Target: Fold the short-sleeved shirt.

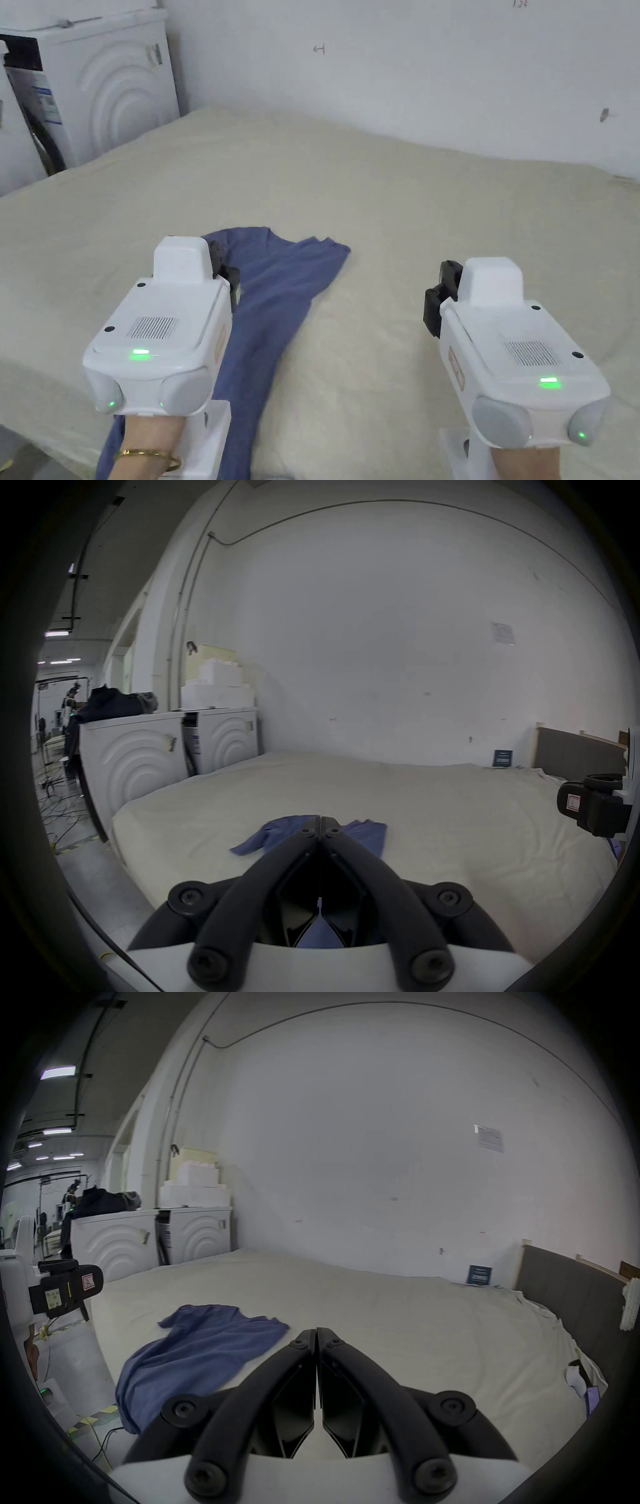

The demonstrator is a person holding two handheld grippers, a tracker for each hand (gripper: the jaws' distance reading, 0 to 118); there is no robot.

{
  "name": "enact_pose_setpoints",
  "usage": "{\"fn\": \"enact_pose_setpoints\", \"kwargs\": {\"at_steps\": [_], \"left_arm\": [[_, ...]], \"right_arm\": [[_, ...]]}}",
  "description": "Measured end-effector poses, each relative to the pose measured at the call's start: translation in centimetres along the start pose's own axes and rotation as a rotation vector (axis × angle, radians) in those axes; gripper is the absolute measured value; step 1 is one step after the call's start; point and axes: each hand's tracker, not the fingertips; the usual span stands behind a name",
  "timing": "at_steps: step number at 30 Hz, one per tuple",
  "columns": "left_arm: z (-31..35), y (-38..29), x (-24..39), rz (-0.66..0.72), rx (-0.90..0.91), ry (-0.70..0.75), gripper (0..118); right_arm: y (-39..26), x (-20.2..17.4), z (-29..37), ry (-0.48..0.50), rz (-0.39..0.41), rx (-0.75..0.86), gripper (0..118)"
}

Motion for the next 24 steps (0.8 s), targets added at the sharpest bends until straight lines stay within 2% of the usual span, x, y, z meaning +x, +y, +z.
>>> {"fn": "enact_pose_setpoints", "kwargs": {"at_steps": [8,12,13,15,18,20,24], "left_arm": [[-0.1,-1.1,-3.6,0.035,-0.03,0.074,0],[-1.0,-1.1,-4.2,0.038,-0.071,0.064,14],[-1.5,-1.0,-4.2,0.046,-0.091,0.063,28],[-2.6,-0.8,-4.4,0.05,-0.131,0.042,75],[-4.7,-0.2,-4.1,0.01,-0.175,0.024,107],[-6.6,0.5,-4.2,0.021,-0.223,-0.022,118],[-11.1,1.7,-4.0,0.055,-0.308,-0.075,118]], "right_arm": [[-0.2,-3.2,-2.1,0.078,0.013,-0.009,0],[-0.4,-3.6,-2.8,0.093,0.016,-0.02,0],[-0.4,-3.6,-2.9,0.093,0.018,-0.022,0],[-0.4,-3.5,-3.2,0.092,0.02,-0.024,0],[-0.3,-3.4,-3.3,0.092,0.023,-0.028,0],[-0.2,-3.3,-3.5,0.088,0.022,-0.033,0],[-0.4,-2.9,-4.5,0.089,0.014,-0.052,0]]}}
